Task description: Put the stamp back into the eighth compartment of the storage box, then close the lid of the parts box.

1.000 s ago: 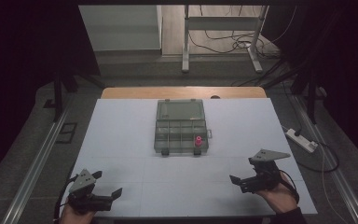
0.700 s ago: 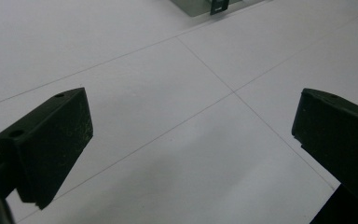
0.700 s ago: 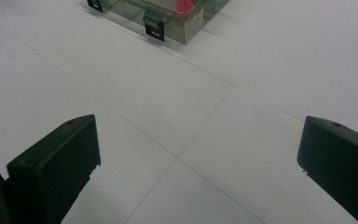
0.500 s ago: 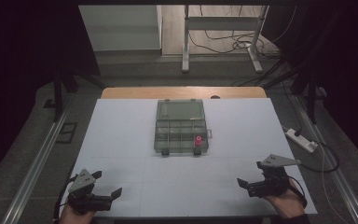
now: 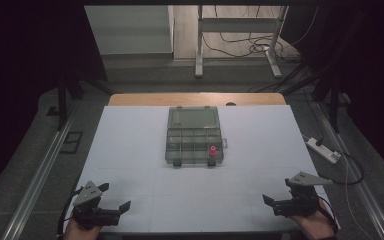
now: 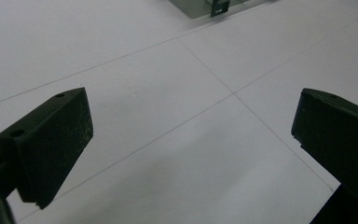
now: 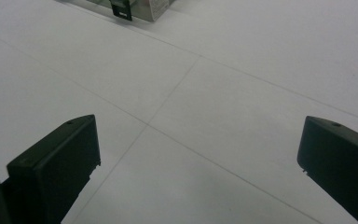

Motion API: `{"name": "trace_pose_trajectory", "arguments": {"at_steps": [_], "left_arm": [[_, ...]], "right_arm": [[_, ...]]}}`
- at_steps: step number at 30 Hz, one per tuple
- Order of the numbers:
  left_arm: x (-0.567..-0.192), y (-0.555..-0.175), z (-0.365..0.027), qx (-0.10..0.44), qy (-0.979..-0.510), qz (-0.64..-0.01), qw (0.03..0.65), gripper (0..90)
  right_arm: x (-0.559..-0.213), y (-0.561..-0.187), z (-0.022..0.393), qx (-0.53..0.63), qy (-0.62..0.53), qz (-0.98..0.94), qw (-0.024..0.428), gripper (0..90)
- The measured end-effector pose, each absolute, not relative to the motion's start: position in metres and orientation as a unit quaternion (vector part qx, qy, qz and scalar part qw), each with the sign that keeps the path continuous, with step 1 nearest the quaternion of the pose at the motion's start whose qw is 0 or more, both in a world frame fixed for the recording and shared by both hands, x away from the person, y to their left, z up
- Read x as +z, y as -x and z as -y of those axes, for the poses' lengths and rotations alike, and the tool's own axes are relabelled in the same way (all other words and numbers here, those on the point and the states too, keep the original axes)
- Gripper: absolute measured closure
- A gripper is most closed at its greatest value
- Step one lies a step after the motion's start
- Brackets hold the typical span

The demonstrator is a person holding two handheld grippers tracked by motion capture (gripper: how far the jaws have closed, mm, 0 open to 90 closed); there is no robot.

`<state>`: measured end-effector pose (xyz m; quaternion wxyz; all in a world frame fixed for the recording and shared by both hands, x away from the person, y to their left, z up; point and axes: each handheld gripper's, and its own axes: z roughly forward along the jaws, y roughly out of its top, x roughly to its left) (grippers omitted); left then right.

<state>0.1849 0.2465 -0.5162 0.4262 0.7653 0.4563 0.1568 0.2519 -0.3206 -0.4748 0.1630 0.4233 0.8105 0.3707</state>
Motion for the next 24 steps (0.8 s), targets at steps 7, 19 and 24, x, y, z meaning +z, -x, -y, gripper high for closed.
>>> {"name": "trace_pose_trajectory", "arguments": {"at_steps": [7,19,24], "left_arm": [[-0.5162,-0.185,-0.2464,0.157,-0.765,-0.456,0.426,0.0],[-0.5161,-0.1853,-0.2467,0.157,-0.763,-0.464,0.422,0.0],[-0.5161,-0.1867,-0.2473,0.151,-0.762,-0.466,0.423,0.0]], "right_arm": [[-0.4796,-0.2502,0.3241,0.364,-0.433,-0.809,0.16,0.0],[-0.4793,-0.2501,0.3228,0.361,-0.428,-0.812,0.163,0.0],[-0.4788,-0.2505,0.3209,0.362,-0.426,-0.813,0.162,0.0]]}}
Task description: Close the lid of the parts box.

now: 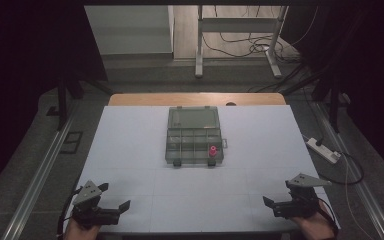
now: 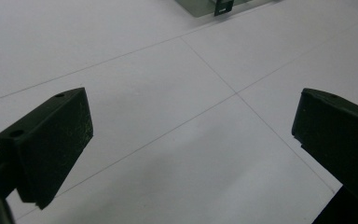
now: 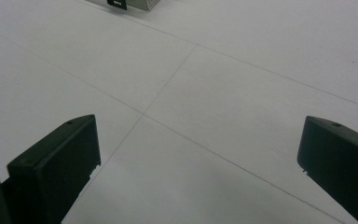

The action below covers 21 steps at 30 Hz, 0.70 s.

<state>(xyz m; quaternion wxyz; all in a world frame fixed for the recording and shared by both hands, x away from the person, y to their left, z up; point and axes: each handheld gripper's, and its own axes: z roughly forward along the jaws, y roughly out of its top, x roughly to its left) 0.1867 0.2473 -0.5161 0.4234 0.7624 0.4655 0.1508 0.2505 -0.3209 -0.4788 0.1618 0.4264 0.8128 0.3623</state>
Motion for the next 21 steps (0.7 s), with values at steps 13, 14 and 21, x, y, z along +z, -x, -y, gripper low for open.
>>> {"name": "trace_pose_trajectory", "arguments": {"at_steps": [13,14,21], "left_arm": [[-0.515,-0.192,-0.245,0.151,-0.77,-0.461,0.415,0.0],[-0.515,-0.192,-0.245,0.151,-0.77,-0.461,0.415,0.1],[-0.515,-0.199,-0.245,0.156,-0.767,-0.46,0.42,0.2]], "right_arm": [[-0.475,-0.254,0.316,0.367,-0.411,-0.818,0.165,0.0],[-0.475,-0.254,0.316,0.367,-0.411,-0.818,0.165,0.0],[-0.471,-0.26,0.312,0.368,-0.403,-0.822,0.165,0.0]]}}
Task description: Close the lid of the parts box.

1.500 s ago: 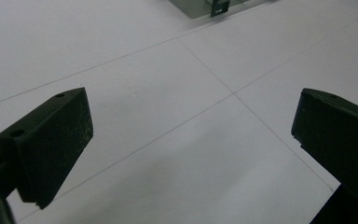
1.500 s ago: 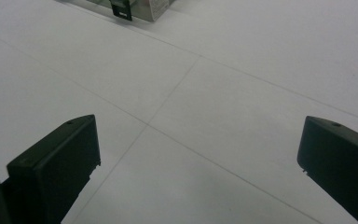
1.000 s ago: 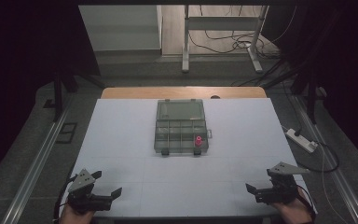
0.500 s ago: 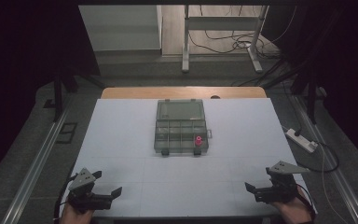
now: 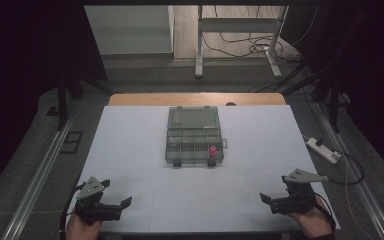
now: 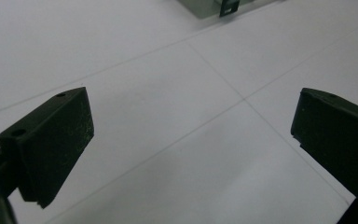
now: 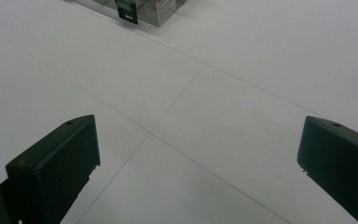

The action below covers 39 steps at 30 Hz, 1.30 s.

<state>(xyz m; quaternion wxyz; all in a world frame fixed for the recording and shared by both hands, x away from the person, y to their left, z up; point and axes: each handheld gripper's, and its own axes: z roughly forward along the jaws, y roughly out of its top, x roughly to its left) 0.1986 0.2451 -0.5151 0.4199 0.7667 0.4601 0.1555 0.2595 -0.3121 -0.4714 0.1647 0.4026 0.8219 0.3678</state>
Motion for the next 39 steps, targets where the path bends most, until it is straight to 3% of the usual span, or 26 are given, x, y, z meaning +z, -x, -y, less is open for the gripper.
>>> {"name": "trace_pose_trajectory", "arguments": {"at_steps": [39], "left_arm": [[-0.51,-0.274,-0.223,0.132,-0.789,-0.419,0.429,0.0]], "right_arm": [[-0.458,-0.314,0.27,0.371,-0.379,-0.837,0.133,0.0]]}}
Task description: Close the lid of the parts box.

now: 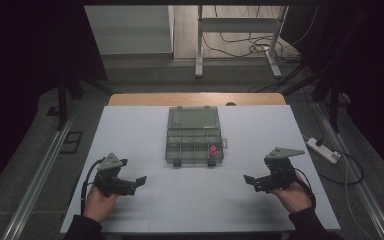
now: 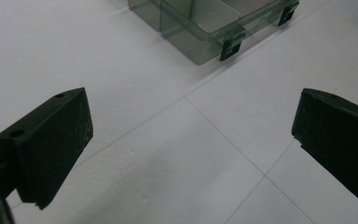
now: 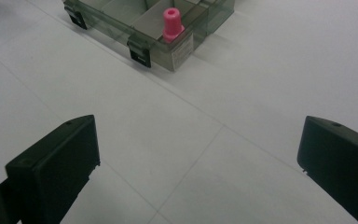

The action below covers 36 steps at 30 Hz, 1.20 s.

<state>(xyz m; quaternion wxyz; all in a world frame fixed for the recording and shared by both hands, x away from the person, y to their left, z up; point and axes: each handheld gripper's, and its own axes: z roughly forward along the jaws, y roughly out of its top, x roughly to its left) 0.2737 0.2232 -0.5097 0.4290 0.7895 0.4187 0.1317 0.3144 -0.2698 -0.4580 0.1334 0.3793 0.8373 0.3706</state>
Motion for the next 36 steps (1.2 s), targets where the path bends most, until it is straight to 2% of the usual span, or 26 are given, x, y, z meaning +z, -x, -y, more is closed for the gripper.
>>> {"name": "trace_pose_trajectory", "arguments": {"at_steps": [20,29,32,36], "left_arm": [[-0.501,-0.316,-0.206,0.122,-0.797,-0.404,0.431,0.0],[-0.497,-0.332,-0.203,0.115,-0.803,-0.399,0.428,0.0],[-0.497,-0.339,-0.202,0.115,-0.805,-0.399,0.423,0.0],[-0.497,-0.344,-0.2,0.108,-0.808,-0.395,0.424,0.0]], "right_arm": [[-0.455,-0.346,0.245,0.378,-0.368,-0.839,0.131,0.0],[-0.455,-0.362,0.238,0.38,-0.381,-0.835,0.113,0.0],[-0.454,-0.367,0.233,0.387,-0.385,-0.832,0.095,0.0],[-0.453,-0.372,0.226,0.383,-0.376,-0.837,0.104,0.0]]}}
